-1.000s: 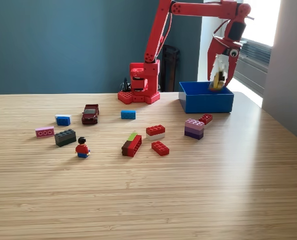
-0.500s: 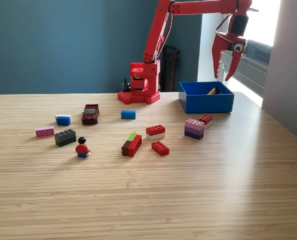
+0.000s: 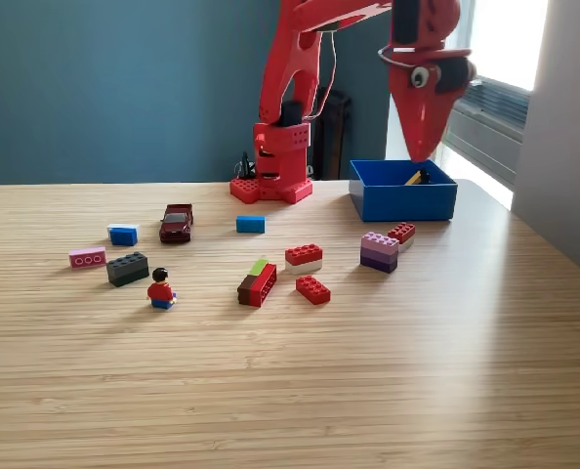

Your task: Grasp a lego block and put it in the bin.

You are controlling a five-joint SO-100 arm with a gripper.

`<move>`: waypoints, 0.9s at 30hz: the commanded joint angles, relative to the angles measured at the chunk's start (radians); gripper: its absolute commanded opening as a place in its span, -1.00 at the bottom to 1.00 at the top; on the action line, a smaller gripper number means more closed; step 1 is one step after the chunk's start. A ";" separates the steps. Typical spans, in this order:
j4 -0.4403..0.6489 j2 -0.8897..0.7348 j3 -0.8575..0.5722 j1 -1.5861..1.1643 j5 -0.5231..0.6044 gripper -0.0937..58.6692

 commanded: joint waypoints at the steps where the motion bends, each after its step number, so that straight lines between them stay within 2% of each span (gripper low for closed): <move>1: 0.035 0.028 -0.026 0.192 -0.037 -0.99; 15: 0.034 0.035 0.110 0.307 -0.067 -0.99; 27: 0.031 0.023 0.051 0.453 -0.146 -0.99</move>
